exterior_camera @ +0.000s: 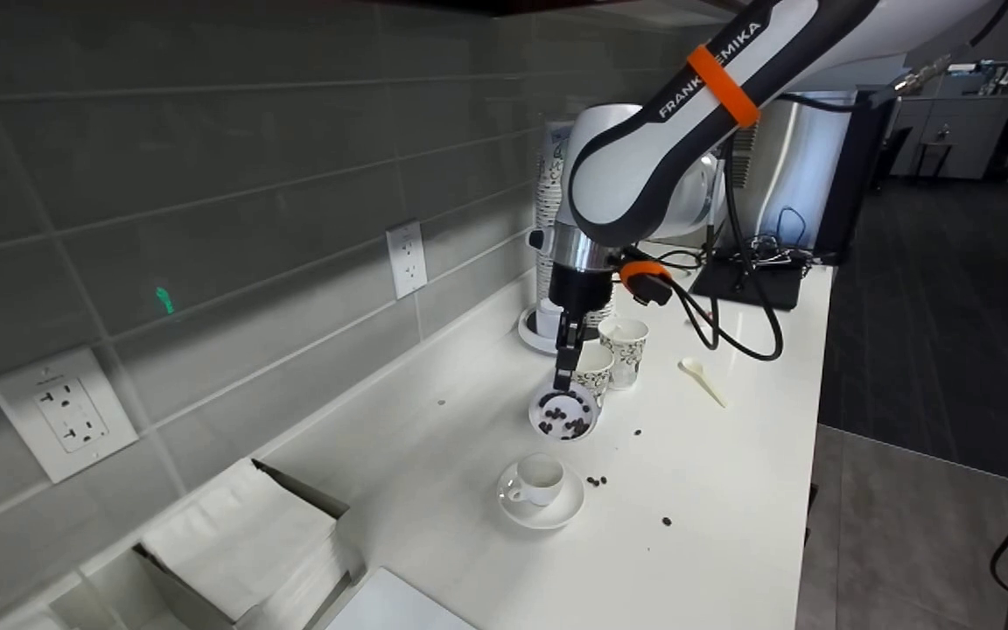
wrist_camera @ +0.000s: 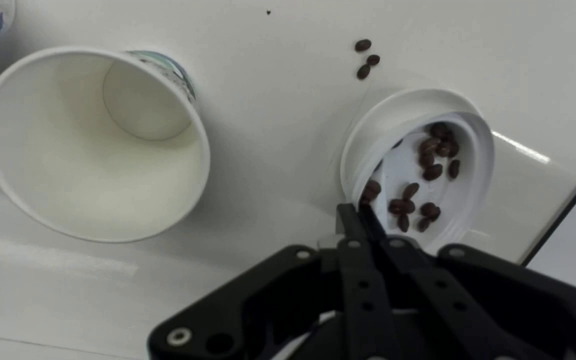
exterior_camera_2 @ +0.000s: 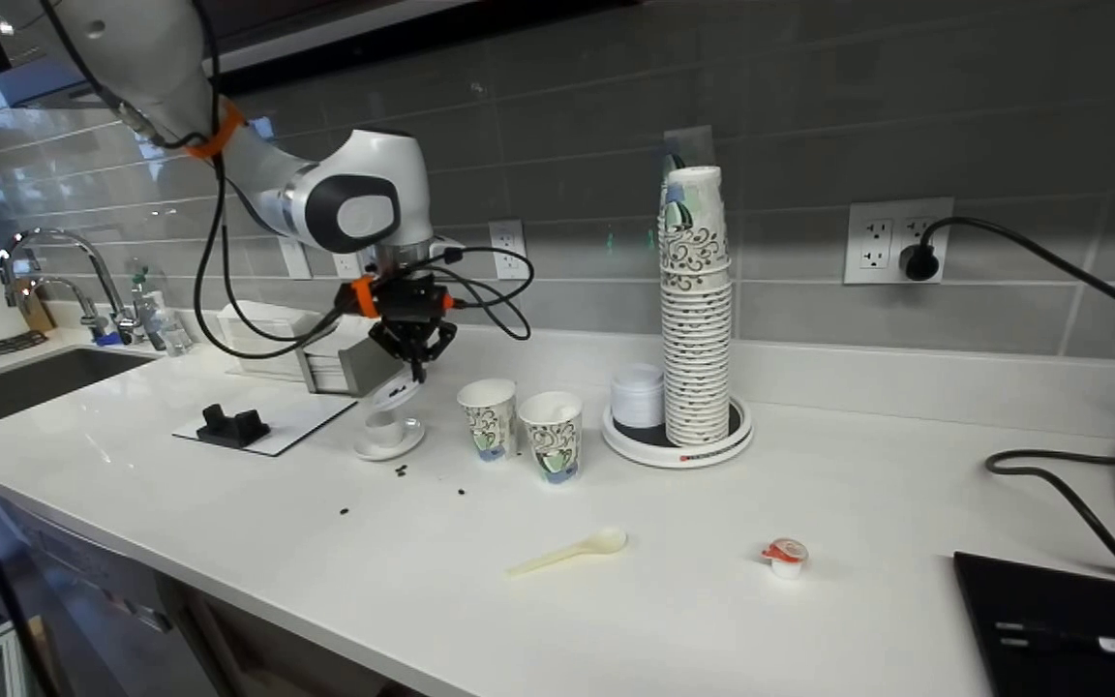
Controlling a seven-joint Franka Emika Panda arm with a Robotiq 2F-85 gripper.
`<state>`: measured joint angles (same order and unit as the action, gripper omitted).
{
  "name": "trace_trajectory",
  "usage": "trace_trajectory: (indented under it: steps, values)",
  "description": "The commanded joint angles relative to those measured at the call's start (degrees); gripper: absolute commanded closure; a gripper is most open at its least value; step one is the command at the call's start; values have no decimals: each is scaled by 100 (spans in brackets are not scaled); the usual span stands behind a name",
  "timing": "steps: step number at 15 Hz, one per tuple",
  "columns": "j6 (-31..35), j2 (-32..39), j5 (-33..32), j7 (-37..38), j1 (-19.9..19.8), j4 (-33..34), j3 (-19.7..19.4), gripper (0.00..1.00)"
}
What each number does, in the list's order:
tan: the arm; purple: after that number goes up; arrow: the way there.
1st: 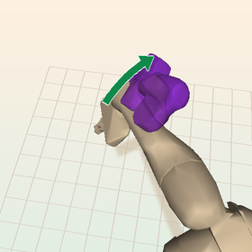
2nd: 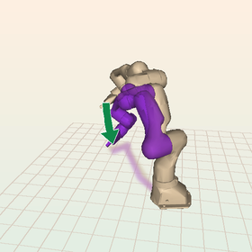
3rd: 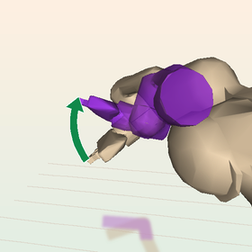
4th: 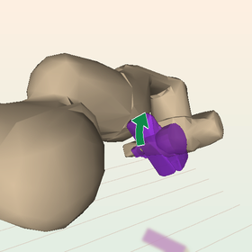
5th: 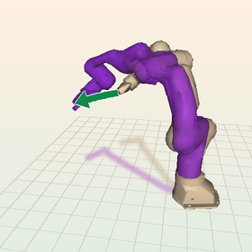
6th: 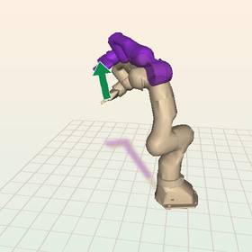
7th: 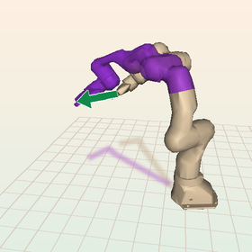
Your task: Lift the coffee lid and pour some of its contents into the tea cup
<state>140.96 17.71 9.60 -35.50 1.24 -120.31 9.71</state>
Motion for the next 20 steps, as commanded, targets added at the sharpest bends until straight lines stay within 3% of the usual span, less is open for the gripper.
trace_trajectory:
  steps: [1,20]
  values:
    - [-371,159,-604,773,239,352,-102,100]
    - [-1863,831,-2607,2965,1124,1580,-304,100]
